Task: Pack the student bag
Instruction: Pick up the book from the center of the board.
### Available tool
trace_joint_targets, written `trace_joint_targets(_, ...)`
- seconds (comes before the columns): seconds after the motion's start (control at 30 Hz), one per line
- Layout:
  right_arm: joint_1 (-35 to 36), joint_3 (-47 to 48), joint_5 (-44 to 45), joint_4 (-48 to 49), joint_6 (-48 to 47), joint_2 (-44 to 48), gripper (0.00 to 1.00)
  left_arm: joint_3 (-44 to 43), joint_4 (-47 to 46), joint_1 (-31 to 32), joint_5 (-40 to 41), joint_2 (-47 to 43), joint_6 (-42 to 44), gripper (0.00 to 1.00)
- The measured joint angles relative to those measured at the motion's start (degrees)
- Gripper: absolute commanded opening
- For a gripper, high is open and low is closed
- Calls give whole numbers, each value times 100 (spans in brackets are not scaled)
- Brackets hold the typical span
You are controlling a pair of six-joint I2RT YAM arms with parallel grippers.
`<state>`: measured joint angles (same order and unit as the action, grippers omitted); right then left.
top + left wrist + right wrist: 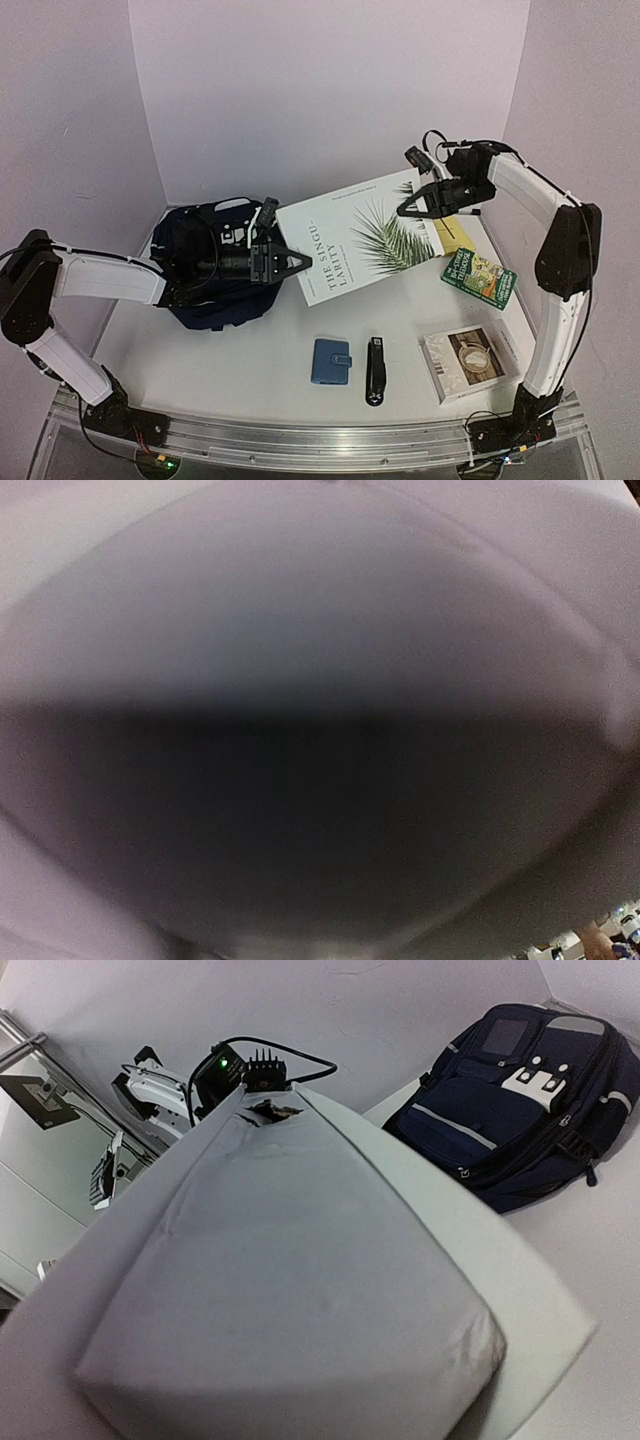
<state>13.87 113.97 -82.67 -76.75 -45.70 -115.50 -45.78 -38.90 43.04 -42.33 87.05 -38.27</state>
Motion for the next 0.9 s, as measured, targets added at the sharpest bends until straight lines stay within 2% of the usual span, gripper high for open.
trace_joint_targets(0.17, 57, -2, -60, -36, 173, -4, 19, 0, -132, -8, -6, 47, -92, 15)
trace_joint_targets(0.23, 58, 0, -80, -37, 251, -29, 28, 0, -133, -8, -3, 47, -122, 6)
trace_joint_targets(0.27, 59, 0, -87, -36, 295, -44, 37, 0, -125, -8, 1, 47, -141, 4)
trace_joint_targets(0.37, 74, 2, -109, -18, 458, -78, 55, 0, -104, -3, 57, 44, -189, 0)
trace_joint_targets(0.43, 96, 11, -131, -14, 608, -79, 74, 0, -63, 9, 116, 24, -207, 0)
trace_joint_targets(0.53, 152, 51, -160, 1, 843, -79, 84, 0, 103, 47, 352, -112, -202, 0)
trace_joint_targets(0.57, 165, 63, -169, 11, 928, -78, 91, 0, 162, 50, 420, -167, -199, 0)
trace_joint_targets(0.67, 183, 57, -187, 29, 1378, -74, 94, 0, 312, 60, 611, -340, -188, 0)
trace_joint_targets(0.73, 183, -37, -163, 109, 1912, -33, 97, 0, 357, 59, 662, -416, -169, 0)
trace_joint_targets(0.8, 183, -465, 133, 685, 3121, 175, 98, 0, 438, 68, 709, -478, -137, 0)
trace_joint_targets(0.83, 175, -768, 265, 1118, 3835, 321, 98, 0, 488, 73, 725, -504, -108, 0)
trace_joint_targets(0.87, 147, -1477, 491, 2137, 4807, 670, 98, 0, 546, 77, 783, -519, -110, 0)
trace_joint_targets(0.9, 135, -1932, 631, 2743, 5403, 907, 98, 5, 629, 80, 786, -530, -135, 0)
